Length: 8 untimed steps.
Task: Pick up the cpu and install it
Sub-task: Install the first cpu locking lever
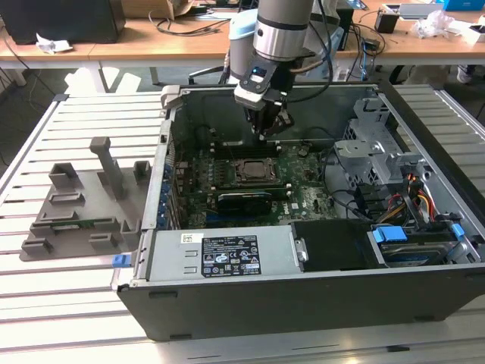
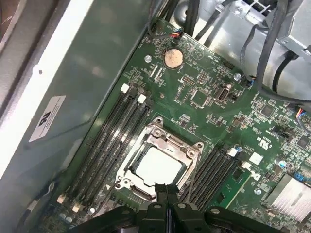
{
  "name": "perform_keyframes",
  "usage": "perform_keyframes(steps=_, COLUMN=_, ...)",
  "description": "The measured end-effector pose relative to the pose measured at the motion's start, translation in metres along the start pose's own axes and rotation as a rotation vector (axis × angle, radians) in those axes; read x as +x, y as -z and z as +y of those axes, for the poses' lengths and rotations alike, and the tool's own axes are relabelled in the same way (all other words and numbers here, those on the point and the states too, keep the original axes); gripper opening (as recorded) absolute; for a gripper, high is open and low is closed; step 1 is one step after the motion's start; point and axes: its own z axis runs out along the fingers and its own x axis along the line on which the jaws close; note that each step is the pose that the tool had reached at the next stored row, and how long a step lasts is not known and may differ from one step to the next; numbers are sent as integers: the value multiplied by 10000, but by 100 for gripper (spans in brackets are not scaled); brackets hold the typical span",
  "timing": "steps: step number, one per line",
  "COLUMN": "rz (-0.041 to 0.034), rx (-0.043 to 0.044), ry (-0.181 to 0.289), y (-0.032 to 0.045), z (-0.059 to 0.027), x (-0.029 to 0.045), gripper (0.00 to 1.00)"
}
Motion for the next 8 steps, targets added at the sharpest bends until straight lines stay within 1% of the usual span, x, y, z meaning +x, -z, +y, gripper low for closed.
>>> perform_keyframes(steps=1, rz=-92, rx=3, ry=713, y=0, z=0, x=0, gripper=11)
perform_keyframes(steps=8, rz=-147, rx=5, ry=1133, y=0, z=0, x=0, gripper=11)
